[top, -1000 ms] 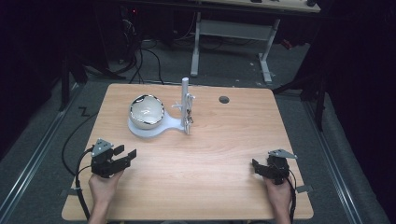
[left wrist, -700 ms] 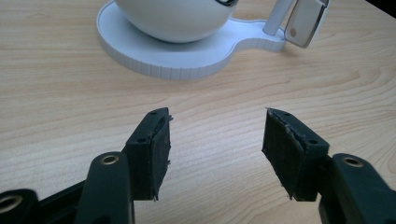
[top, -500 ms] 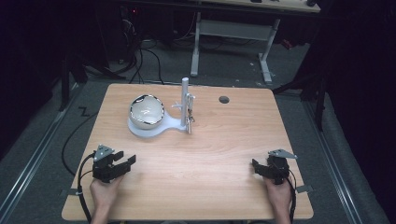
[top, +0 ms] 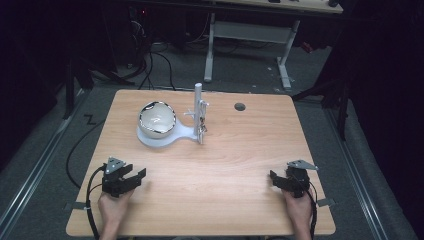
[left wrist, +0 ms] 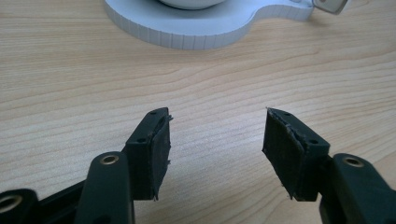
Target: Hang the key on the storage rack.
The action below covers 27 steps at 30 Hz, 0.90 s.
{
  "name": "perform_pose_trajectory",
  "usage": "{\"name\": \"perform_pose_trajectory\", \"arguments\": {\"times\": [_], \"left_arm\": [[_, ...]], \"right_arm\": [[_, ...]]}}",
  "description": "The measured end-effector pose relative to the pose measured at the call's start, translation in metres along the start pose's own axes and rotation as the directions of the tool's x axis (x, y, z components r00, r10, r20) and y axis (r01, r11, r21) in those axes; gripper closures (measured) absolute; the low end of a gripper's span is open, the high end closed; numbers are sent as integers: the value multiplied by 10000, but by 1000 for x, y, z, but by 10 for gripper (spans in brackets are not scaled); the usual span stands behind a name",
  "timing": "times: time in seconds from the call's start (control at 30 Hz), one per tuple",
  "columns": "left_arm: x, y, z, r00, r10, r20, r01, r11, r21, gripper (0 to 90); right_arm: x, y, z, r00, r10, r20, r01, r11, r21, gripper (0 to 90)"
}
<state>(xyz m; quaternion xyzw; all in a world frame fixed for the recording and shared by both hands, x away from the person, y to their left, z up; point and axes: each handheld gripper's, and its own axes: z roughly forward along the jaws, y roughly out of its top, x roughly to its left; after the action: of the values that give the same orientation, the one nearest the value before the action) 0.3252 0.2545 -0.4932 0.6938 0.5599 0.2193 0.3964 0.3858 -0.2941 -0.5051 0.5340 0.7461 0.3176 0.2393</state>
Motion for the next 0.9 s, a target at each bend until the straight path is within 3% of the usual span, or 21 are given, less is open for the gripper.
{"name": "perform_pose_trajectory", "arguments": {"times": [0.23,0.6,0.73,0.8,0.9], "left_arm": [[-3,-6,5,9982,287,-531,-286,9996,29,411],[-6,-11,11,9948,471,-907,-456,9988,192,401],[-7,-10,13,9933,573,-1003,-525,9974,498,387],[-10,-10,16,9901,828,-1132,-747,9945,740,361],[-11,-10,16,9900,849,-1126,-768,9942,751,344]], "right_arm": [[0,0,0,10000,2,-2,-2,10000,0,247],[0,0,0,10000,8,10,-8,10000,-1,246],[0,0,0,10000,1,5,-1,10000,-5,247],[0,0,0,10000,3,4,-3,10000,-6,247],[0,0,0,10000,5,0,-5,10000,1,246]]}}
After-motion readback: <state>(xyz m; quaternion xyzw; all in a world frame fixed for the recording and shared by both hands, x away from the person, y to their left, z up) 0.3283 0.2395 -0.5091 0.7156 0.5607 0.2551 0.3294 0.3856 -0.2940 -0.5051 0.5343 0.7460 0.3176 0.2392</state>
